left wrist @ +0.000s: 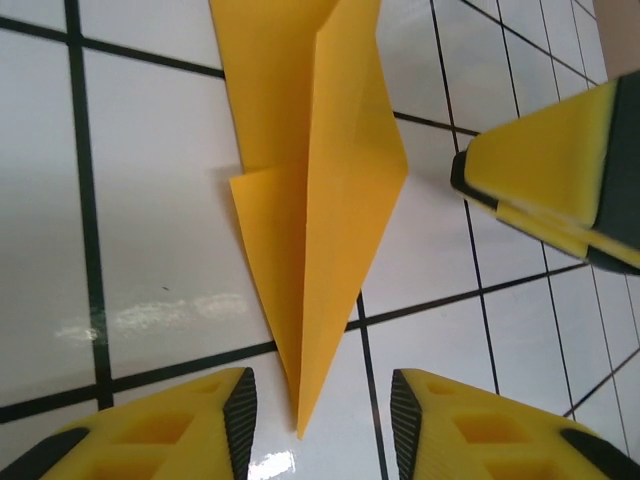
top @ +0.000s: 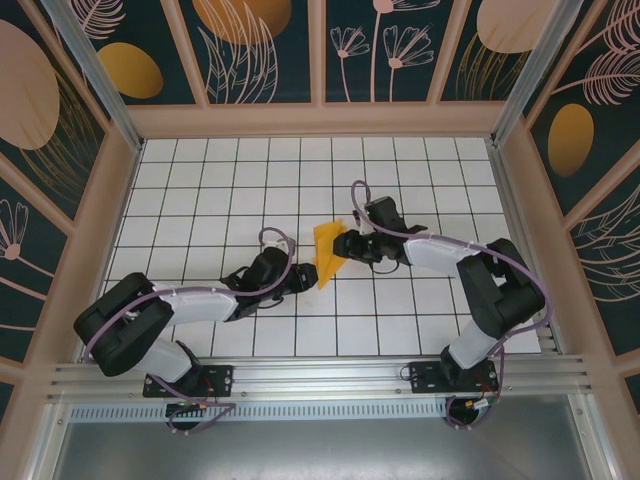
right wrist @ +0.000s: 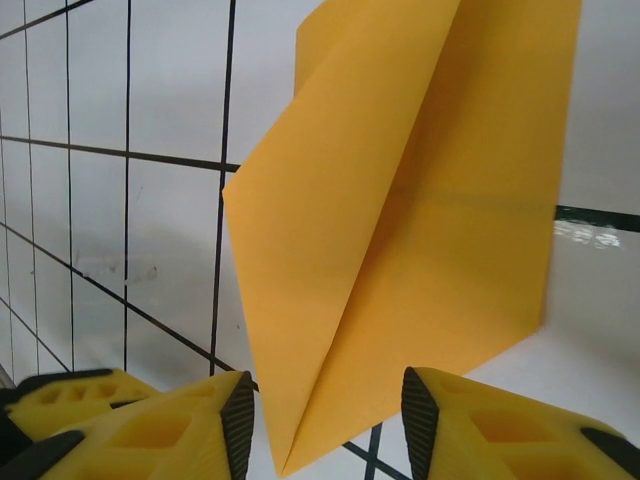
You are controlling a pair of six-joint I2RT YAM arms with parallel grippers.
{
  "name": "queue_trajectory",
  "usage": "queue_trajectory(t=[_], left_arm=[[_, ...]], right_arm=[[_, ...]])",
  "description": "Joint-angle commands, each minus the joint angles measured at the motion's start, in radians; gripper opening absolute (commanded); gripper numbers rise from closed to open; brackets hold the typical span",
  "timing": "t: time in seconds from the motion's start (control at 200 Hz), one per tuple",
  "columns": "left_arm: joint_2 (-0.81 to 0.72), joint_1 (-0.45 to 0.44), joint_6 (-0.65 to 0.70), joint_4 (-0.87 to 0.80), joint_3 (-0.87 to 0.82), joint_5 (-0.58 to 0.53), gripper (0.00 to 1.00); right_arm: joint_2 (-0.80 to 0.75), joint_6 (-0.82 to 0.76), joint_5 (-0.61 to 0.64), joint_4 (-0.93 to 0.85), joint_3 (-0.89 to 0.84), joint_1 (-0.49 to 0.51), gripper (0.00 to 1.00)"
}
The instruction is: Fold a paper plane with a square sheet of paper (pick it up from the middle)
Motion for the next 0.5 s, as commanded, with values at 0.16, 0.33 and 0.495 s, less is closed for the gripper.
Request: queue_trajectory(t=[0.16,0.33,0.495], left_arm=[[-0.029,0.009,-0.040,0.005,-0.013,-0.070,0.54],[-0.031,0.010,-0.055,0.019,-0.029,-0.072,0.59],[-0.034,0.013,-0.066,0.031,-0.043,-0.075,0.65]], right_arm=[[0.114,-0.003,-0.032,0.061,0.061,0.026,0.43],[0.163,-0.009,-0.046,0.077,0.089,0.031,0.42],[0.196,-0.017,-0.064,0.084,0.111,0.038,0.40]])
